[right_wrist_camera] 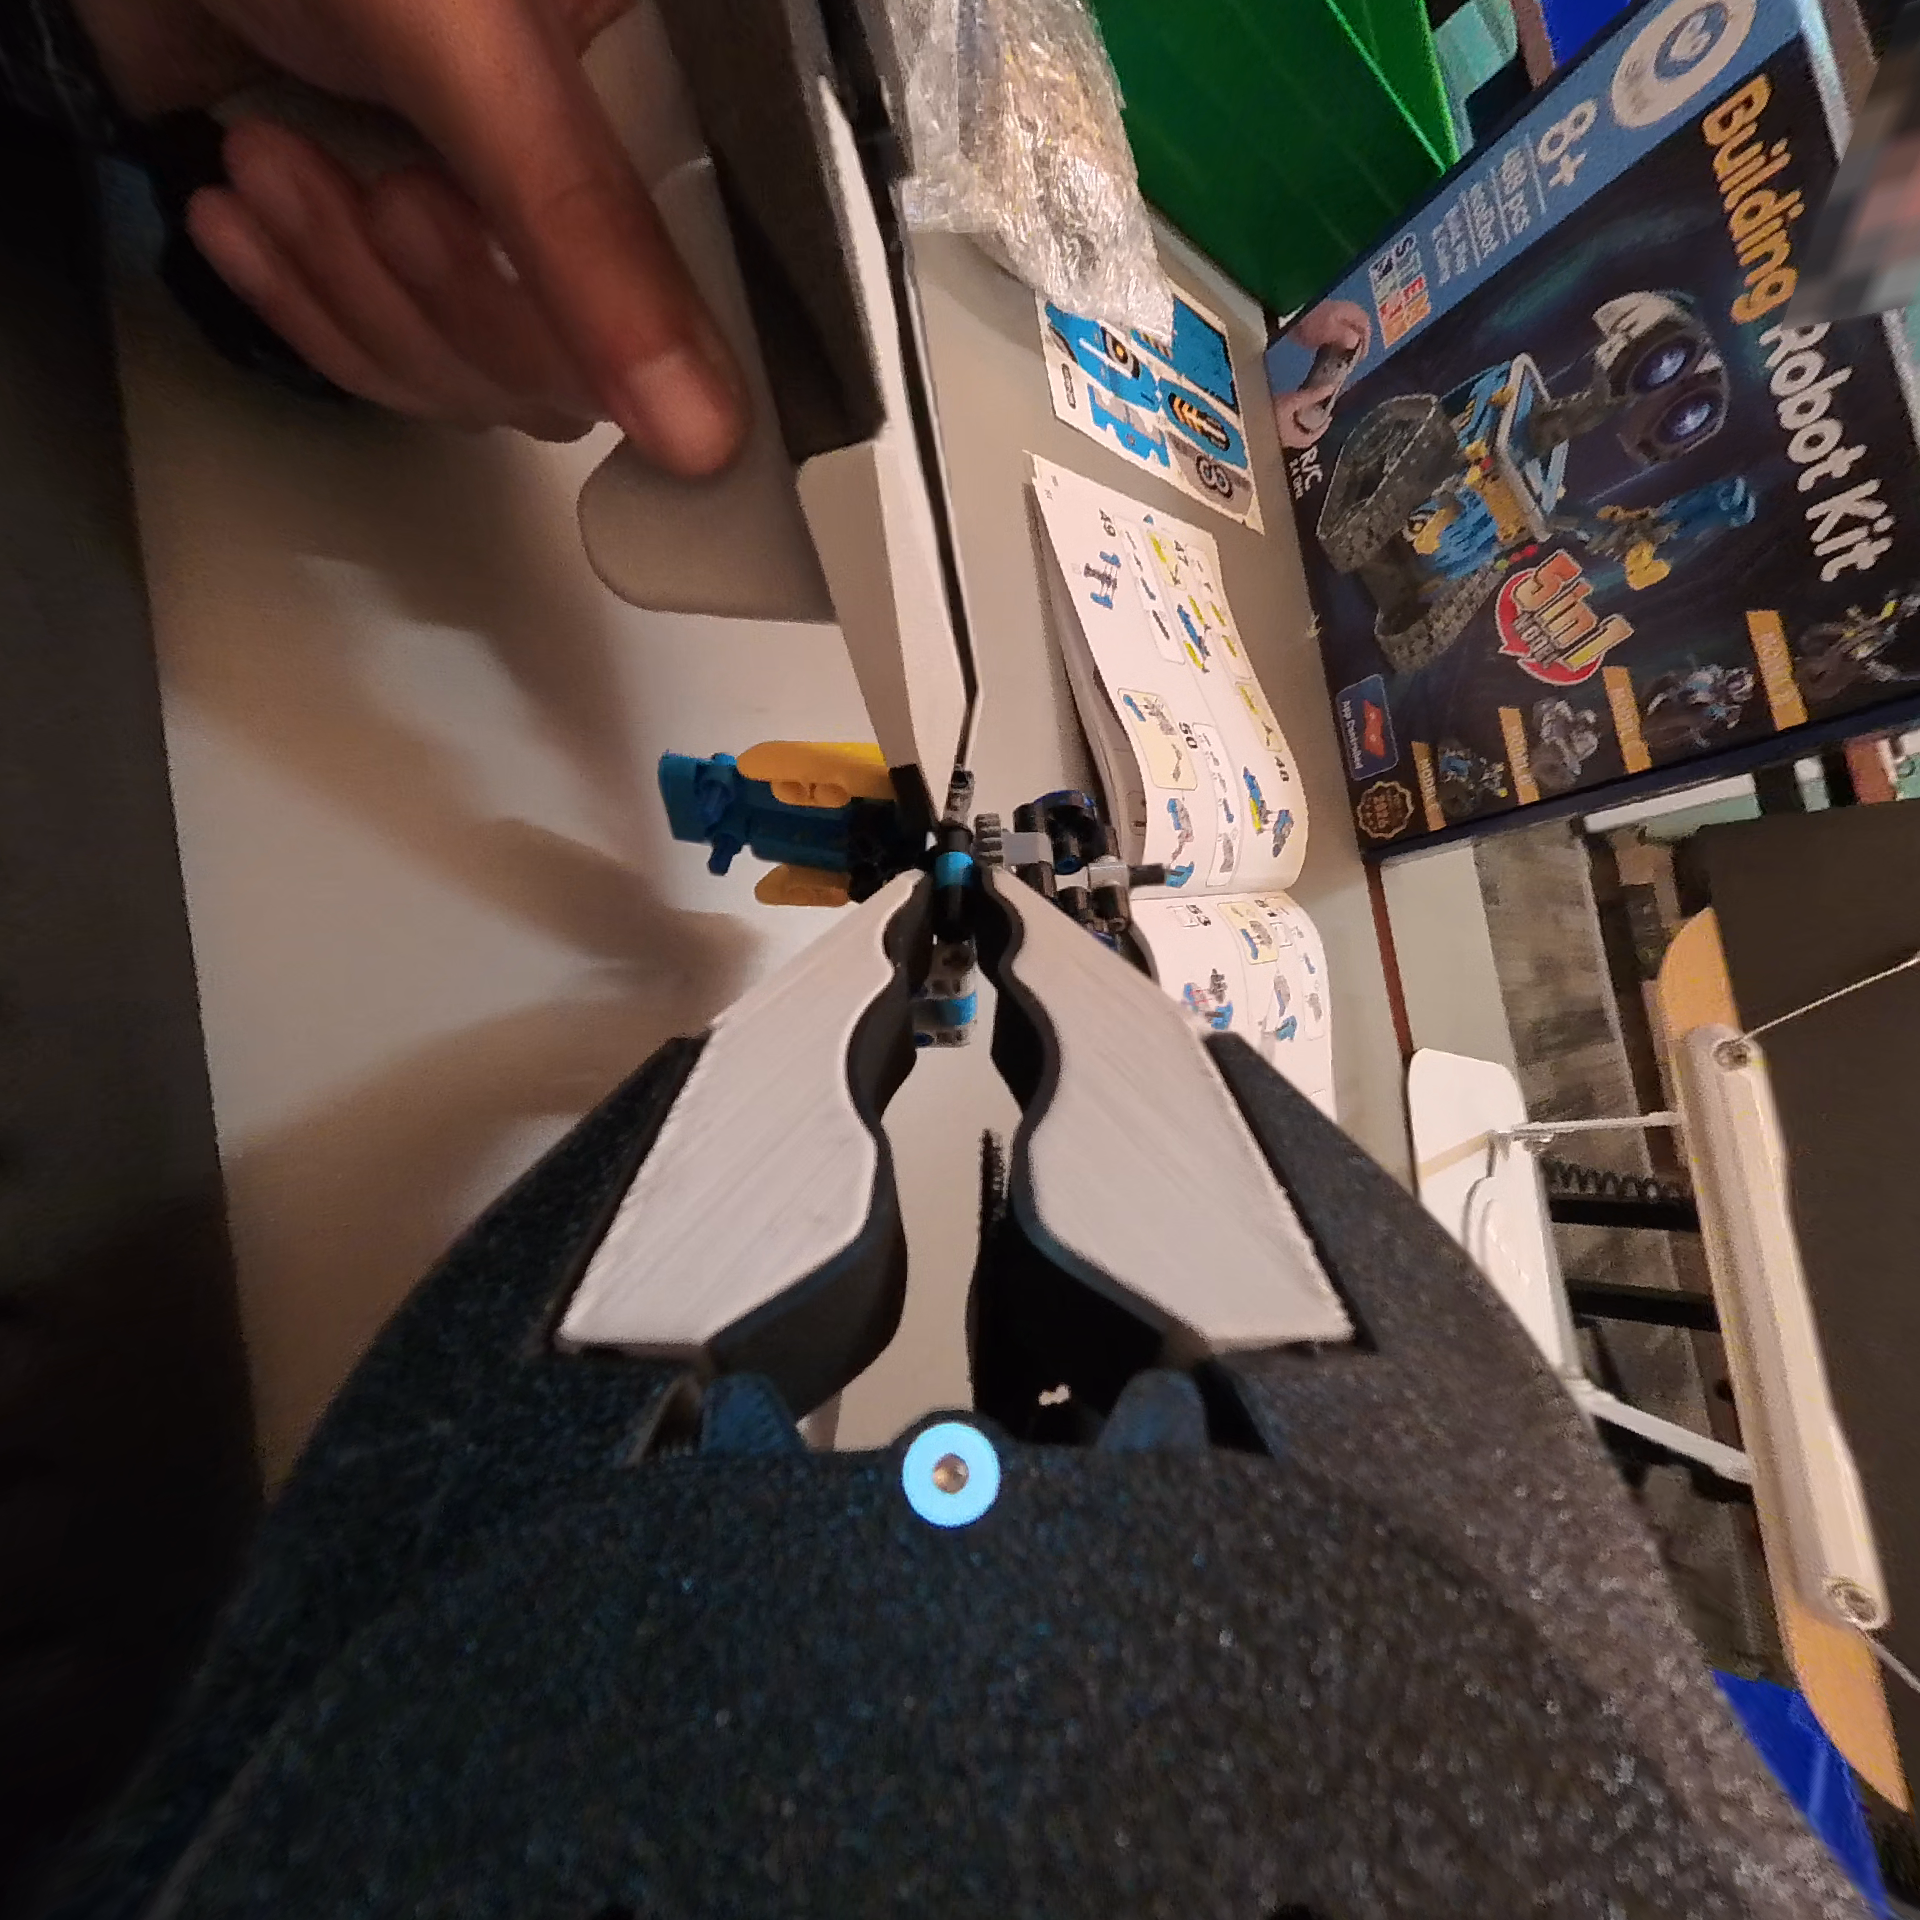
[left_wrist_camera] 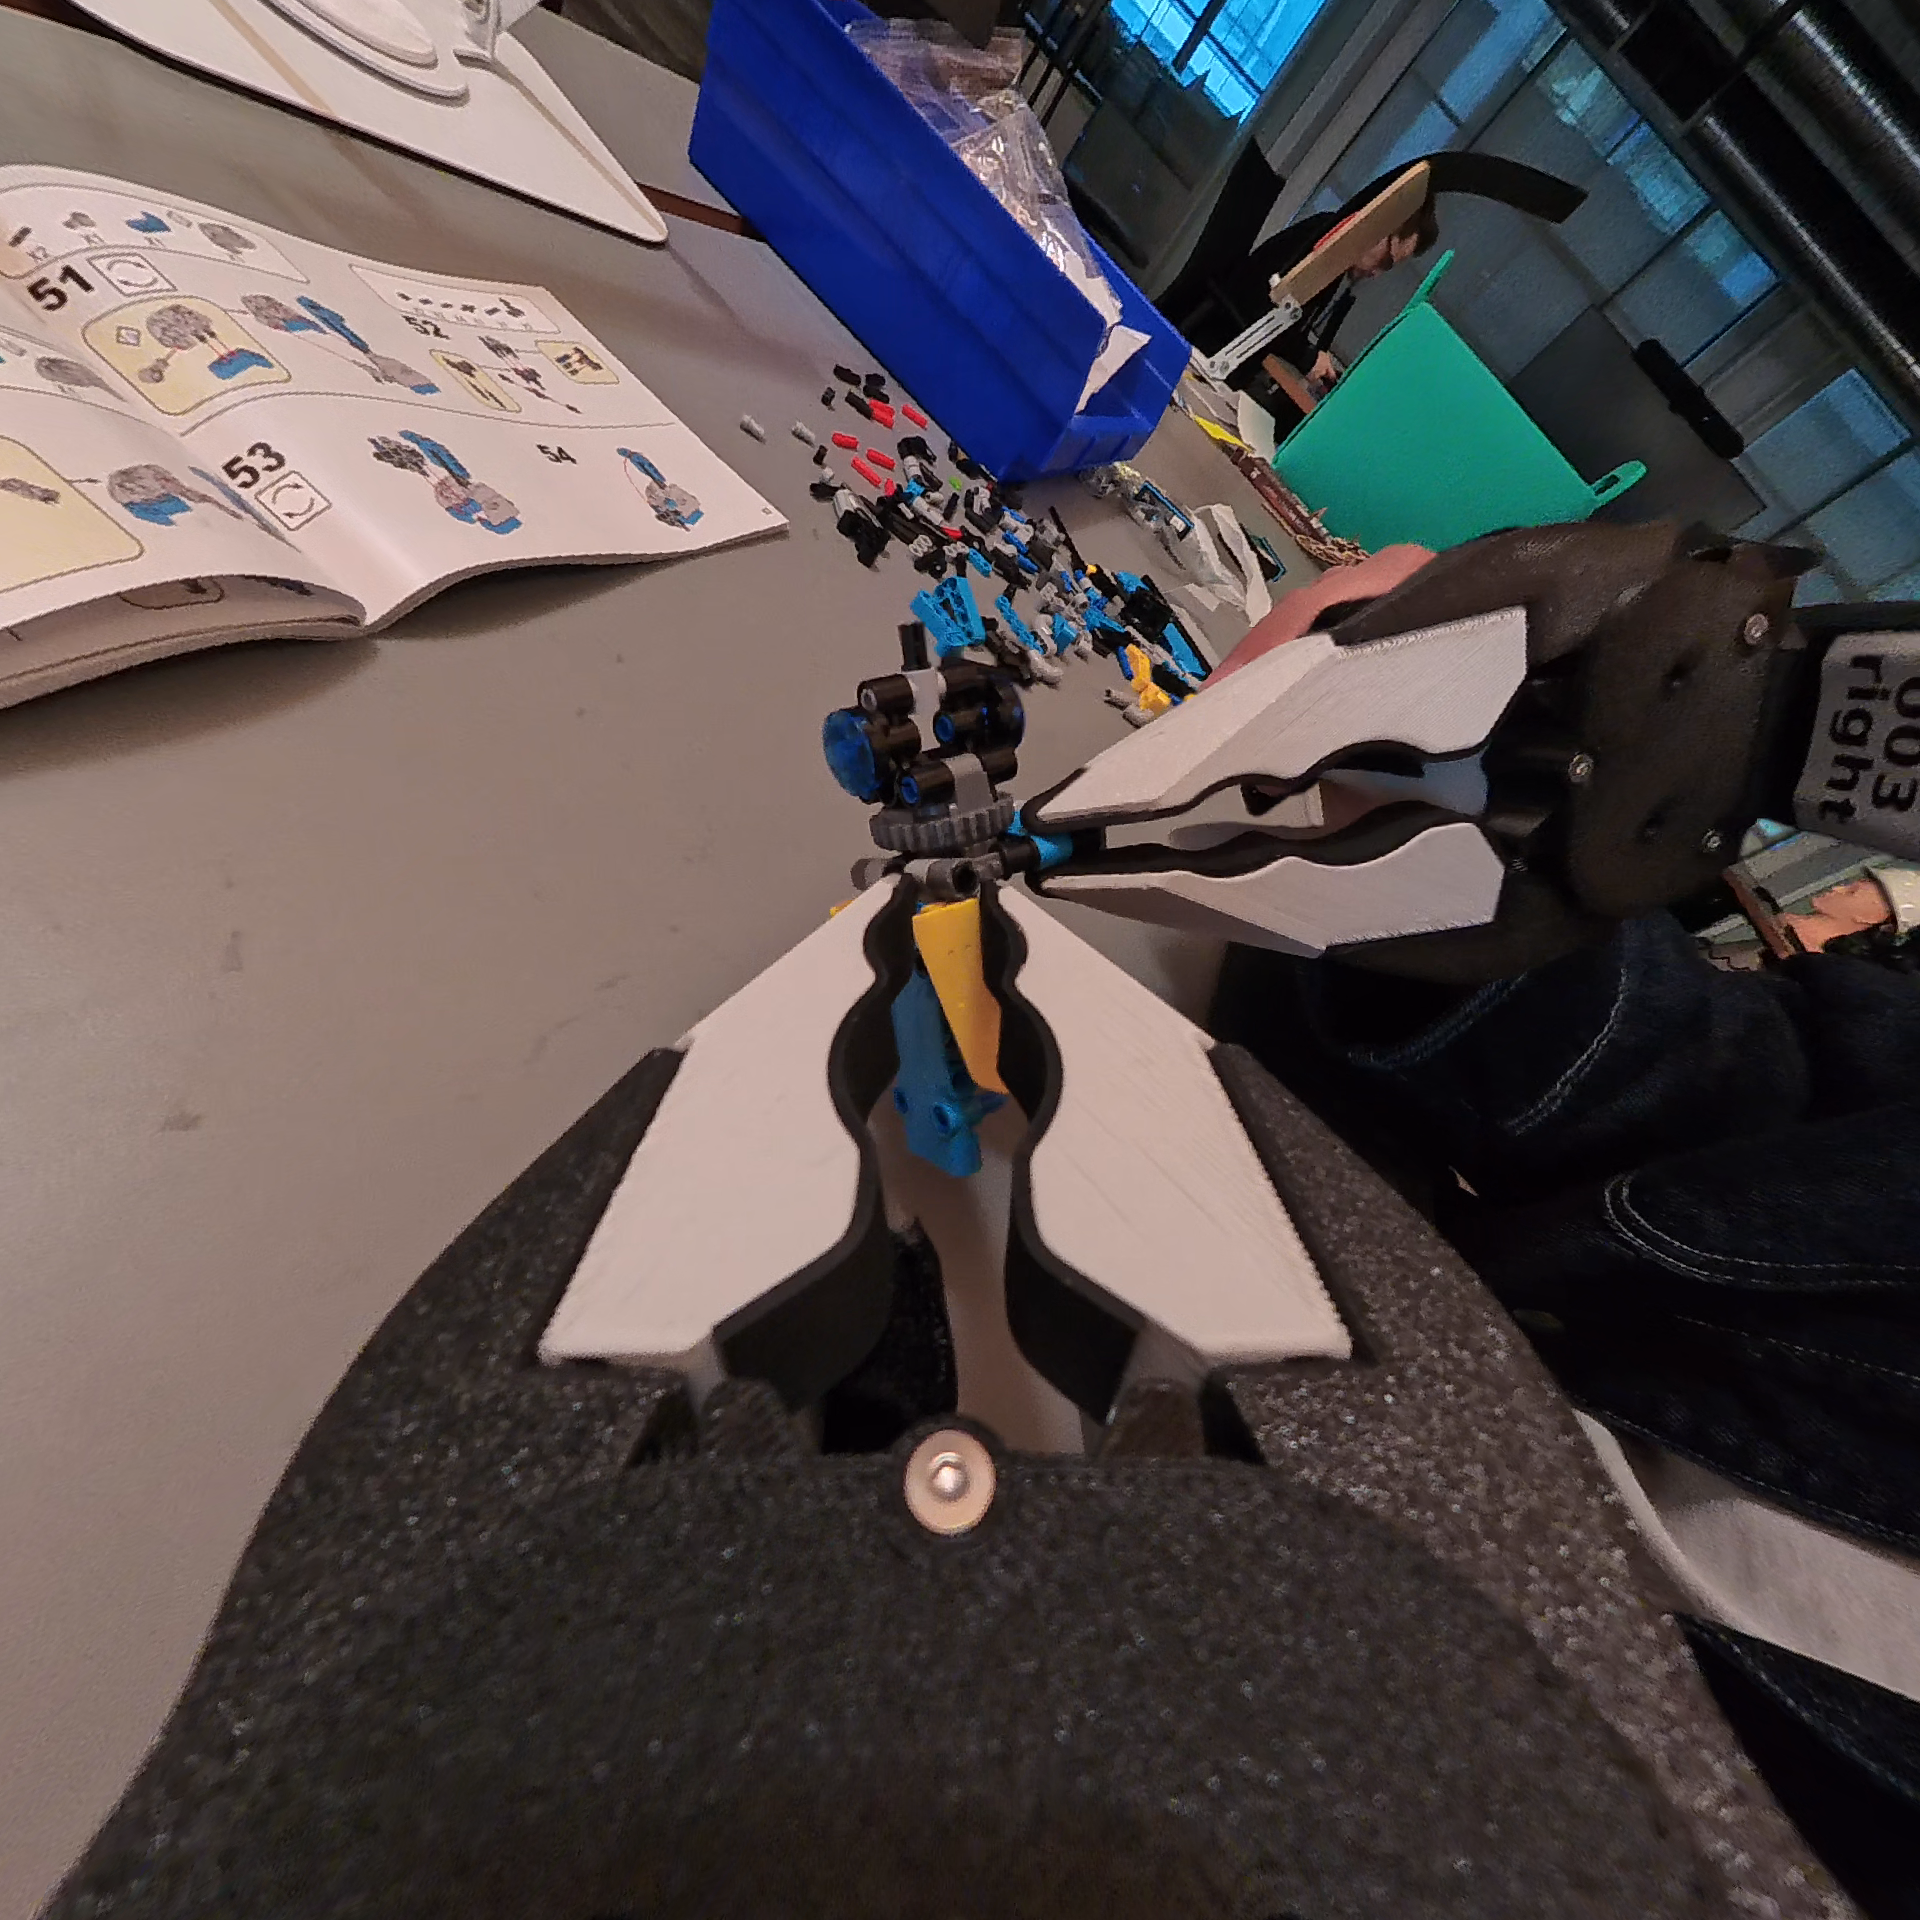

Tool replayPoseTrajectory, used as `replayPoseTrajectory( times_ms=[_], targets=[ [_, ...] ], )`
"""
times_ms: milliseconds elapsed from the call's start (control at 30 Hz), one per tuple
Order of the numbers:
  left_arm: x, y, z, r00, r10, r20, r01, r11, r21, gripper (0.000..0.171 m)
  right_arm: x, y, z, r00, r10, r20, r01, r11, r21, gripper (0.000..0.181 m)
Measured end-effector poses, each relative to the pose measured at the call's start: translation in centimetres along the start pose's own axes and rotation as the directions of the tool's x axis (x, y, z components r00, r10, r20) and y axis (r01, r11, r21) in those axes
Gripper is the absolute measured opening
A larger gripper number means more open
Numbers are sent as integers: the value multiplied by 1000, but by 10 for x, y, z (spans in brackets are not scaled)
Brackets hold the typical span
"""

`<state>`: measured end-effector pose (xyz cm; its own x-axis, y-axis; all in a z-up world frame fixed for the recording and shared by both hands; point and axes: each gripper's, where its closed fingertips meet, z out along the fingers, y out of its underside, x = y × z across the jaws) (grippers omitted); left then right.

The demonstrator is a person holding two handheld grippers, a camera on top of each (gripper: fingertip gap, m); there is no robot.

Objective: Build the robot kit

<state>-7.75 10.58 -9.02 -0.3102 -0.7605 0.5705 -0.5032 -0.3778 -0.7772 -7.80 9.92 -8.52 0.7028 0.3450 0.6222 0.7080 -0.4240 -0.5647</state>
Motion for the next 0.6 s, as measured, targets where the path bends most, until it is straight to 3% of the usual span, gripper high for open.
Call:
replayPoseTrajectory(
  times_ms=[300, 400, 600],
  targets=[
    [-7, 1, 1, 992, 83, 96, -82, 997, -12, 11, 1, 3, 8, 999, 32, 7, -32, 999, -24, 6],
    [-6, 7, 4, 981, 155, 121, -149, 987, -57, 11, -4, 7, 7, 990, 87, 107, -88, 996, 1, 6],
    [-6, 9, 6, 980, 158, 119, -150, 986, -71, 11, -6, 9, 6, 992, 33, 123, -37, 999, 35, 5]
  ],
)
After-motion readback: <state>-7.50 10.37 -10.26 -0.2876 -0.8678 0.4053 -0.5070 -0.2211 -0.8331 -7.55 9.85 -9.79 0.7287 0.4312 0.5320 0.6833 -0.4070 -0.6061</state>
